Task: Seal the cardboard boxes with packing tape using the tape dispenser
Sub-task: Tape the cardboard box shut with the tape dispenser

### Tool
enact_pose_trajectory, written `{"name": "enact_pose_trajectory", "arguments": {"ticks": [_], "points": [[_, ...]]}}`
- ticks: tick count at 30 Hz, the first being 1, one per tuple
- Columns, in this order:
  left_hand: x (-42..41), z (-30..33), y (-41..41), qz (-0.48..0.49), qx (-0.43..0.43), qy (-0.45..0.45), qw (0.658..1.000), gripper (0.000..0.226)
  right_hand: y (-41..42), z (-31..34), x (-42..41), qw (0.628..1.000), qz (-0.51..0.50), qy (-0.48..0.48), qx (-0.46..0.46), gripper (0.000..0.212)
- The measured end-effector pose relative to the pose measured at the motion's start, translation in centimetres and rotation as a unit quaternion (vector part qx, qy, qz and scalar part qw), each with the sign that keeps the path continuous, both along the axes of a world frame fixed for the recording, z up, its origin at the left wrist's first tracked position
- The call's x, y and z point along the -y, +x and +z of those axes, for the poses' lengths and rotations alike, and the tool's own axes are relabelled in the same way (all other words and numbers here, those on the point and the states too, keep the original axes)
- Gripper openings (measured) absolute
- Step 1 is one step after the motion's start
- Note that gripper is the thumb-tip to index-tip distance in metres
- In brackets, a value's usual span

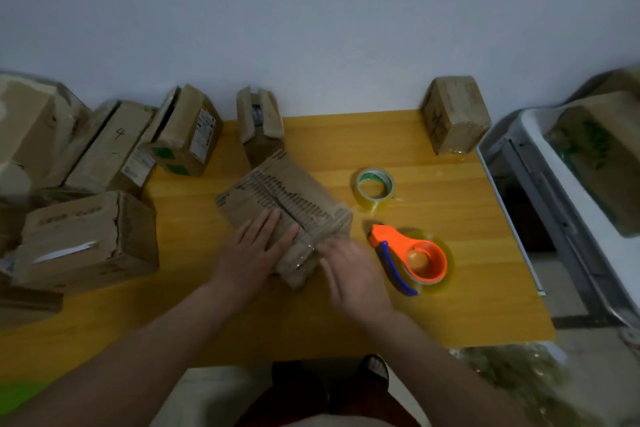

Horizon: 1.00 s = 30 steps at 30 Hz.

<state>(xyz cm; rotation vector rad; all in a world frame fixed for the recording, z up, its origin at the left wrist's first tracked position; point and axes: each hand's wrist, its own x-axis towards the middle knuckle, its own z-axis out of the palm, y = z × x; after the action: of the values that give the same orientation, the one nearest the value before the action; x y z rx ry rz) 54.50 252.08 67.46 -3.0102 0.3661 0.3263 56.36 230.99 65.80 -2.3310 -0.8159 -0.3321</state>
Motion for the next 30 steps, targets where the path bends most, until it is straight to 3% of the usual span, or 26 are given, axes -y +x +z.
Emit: {"name": "enact_pose_trajectory", "arguments": {"ticks": [2, 4, 7, 11, 14, 16, 18, 20, 23, 26, 30], "points": [[0.6, -0.4, -0.2, 0.027, 0.015, -0.031, 0.999, 0.089, -1.1, -0.3, -1.6, 0.997, 0.072, -0.037, 0.021, 0.039], [0.3, -0.9, -0.4, 0.049, 0.029, -0.034, 0.998, 0.092, -1.3, -0.7, -1.7, 0.991, 0.096, -0.086, 0.037, 0.045], [-1.2, -2.4, -0.2, -0.021, 0.102, -0.043, 0.994, 0.089, 0.6, -0.5, -0.7, 0.978, 0.111, -0.166, 0.062, 0.042], [-1.7, -2.1, 0.1, -0.060, 0.072, -0.051, 0.994, 0.085, 5.9, 0.9, -0.5, 0.961, 0.039, -0.271, 0.028, 0.050], [-1.8, -1.9, -0.2, -0.039, 0.054, -0.055, 0.996, 0.085, 8.3, 1.9, -0.5, 0.939, -0.020, -0.338, -0.054, 0.061], [-1.5, -2.0, -0.2, -0.021, 0.060, -0.049, 0.997, 0.087, 7.3, 1.1, 0.9, 0.916, -0.028, -0.397, -0.054, 0.059], [-1.2, -2.2, -0.2, -0.010, 0.063, -0.040, 0.997, 0.089, 4.6, -0.2, 2.4, 0.926, -0.073, -0.371, -0.026, 0.059], [-1.1, -2.3, -0.1, -0.009, 0.076, -0.039, 0.996, 0.090, 2.4, -0.6, 2.7, 0.954, -0.150, -0.259, -0.035, 0.056], [-1.3, -2.4, -0.2, -0.027, 0.088, -0.049, 0.995, 0.088, 0.7, 0.4, -0.2, 0.979, -0.100, -0.180, -0.013, 0.047], [-1.3, -2.3, -0.6, -0.027, 0.090, -0.056, 0.994, 0.081, 0.1, 0.8, -3.0, 0.975, 0.020, -0.220, 0.014, 0.045], [-1.1, -2.5, -1.4, -0.005, 0.083, -0.068, 0.994, 0.074, 0.4, 0.4, -2.9, 0.956, 0.033, -0.290, 0.017, 0.050]]}}
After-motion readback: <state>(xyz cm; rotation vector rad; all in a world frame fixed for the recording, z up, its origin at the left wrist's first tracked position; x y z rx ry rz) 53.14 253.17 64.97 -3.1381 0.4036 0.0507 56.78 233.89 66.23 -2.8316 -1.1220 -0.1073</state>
